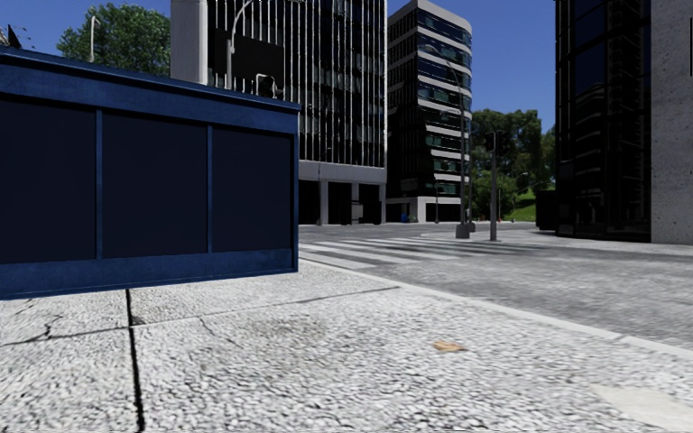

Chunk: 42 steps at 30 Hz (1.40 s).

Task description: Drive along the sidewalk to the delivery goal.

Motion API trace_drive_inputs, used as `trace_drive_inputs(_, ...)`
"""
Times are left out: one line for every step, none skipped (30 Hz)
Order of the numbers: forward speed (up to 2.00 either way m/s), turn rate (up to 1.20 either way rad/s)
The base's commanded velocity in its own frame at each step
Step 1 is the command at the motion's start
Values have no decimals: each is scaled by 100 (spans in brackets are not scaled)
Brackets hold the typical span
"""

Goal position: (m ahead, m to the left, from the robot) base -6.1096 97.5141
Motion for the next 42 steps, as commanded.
trace_drive_inputs(69, 55)
trace_drive_inputs(69, 57)
trace_drive_inputs(75, 58)
trace_drive_inputs(78, 59)
trace_drive_inputs(78, 59)
trace_drive_inputs(79, 59)
trace_drive_inputs(79, 59)
trace_drive_inputs(79, 59)
trace_drive_inputs(79, 59)
trace_drive_inputs(79, 59)
trace_drive_inputs(79, 59)
trace_drive_inputs(80, 59)
trace_drive_inputs(82, 59)
trace_drive_inputs(86, 59)
trace_drive_inputs(88, 61)
trace_drive_inputs(88, 61)
trace_drive_inputs(89, 64)
trace_drive_inputs(89, 66)
trace_drive_inputs(89, 69)
trace_drive_inputs(89, 70)
trace_drive_inputs(89, 70)
trace_drive_inputs(89, 70)
trace_drive_inputs(89, 71)
trace_drive_inputs(89, 71)
trace_drive_inputs(89, 71)
trace_drive_inputs(89, 71)
trace_drive_inputs(89, 71)
trace_drive_inputs(89, 71)
trace_drive_inputs(90, 71)
trace_drive_inputs(90, 71)
trace_drive_inputs(90, 71)
trace_drive_inputs(90, 71)
trace_drive_inputs(90, 71)
trace_drive_inputs(90, 71)
trace_drive_inputs(90, 71)
trace_drive_inputs(90, 71)
trace_drive_inputs(90, 71)
trace_drive_inputs(90, 71)
trace_drive_inputs(90, 71)
trace_drive_inputs(90, 71)
trace_drive_inputs(90, 71)
trace_drive_inputs(90, 71)
